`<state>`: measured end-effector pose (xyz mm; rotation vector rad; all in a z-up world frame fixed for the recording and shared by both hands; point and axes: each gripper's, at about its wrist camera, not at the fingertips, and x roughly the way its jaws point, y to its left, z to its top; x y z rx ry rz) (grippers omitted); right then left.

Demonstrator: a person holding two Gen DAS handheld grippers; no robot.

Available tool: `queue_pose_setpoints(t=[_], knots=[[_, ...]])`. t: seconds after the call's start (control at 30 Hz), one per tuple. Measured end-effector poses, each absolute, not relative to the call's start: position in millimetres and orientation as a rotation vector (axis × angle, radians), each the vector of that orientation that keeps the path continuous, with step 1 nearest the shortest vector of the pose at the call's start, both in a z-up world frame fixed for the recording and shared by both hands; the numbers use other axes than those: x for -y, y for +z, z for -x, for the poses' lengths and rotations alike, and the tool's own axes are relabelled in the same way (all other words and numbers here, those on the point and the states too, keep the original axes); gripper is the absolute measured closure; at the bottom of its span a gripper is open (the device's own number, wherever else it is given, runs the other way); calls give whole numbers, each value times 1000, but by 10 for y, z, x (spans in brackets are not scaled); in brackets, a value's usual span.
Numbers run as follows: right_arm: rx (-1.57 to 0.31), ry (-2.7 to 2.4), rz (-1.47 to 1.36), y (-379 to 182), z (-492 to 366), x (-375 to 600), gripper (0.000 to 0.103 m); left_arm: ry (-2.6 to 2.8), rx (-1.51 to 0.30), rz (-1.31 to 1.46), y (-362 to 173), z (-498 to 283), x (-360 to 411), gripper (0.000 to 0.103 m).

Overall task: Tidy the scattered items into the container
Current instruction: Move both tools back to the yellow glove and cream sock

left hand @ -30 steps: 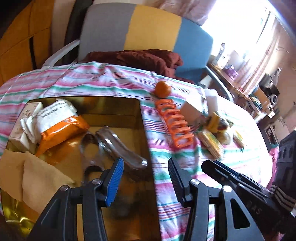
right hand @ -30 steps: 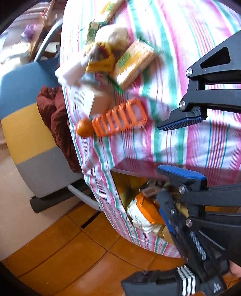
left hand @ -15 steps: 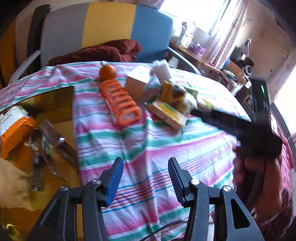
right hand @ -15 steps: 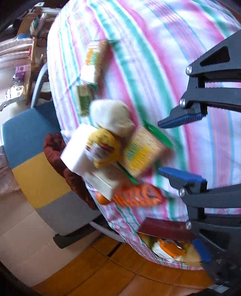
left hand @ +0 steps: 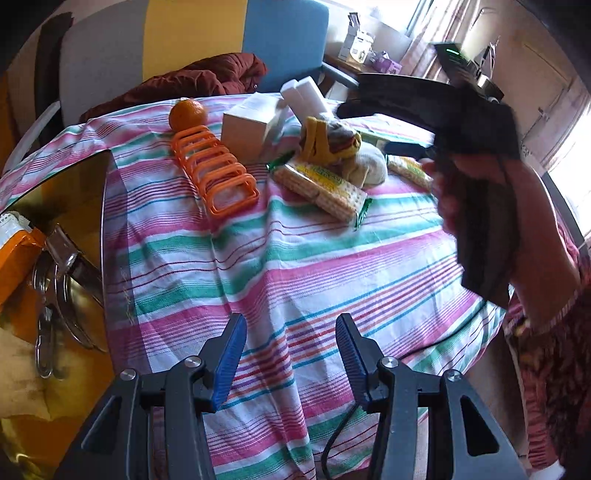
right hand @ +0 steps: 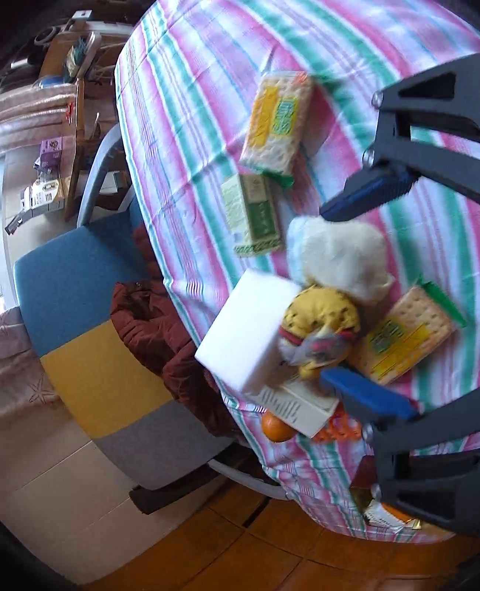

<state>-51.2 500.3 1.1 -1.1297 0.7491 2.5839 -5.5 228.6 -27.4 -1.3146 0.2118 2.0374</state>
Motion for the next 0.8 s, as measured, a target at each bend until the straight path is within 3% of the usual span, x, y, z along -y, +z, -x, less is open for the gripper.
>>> queue_pose_setpoints(t=[0.17,0.43,0.67,0.73,0.8], knots=[[-614,2515,1220,-149,790,-4966,17,2033,-211,1323,-304,32,-2281,52],[-352,2555,1226,-202,685,-4806,32,2042,-187,1323,-318,14,-2286,52],[-230,2579,1235,-177,323,-4484,32,2058,-141,1334,-314,35,-2222,52],[-250,2597,1281,-222,171,-4368,33,2064,-143,1330,-296,30,-2216,52],[-504,2633,1404,-403,9,-4346,41,2070,-134,1316,-263,13,-2184,52]])
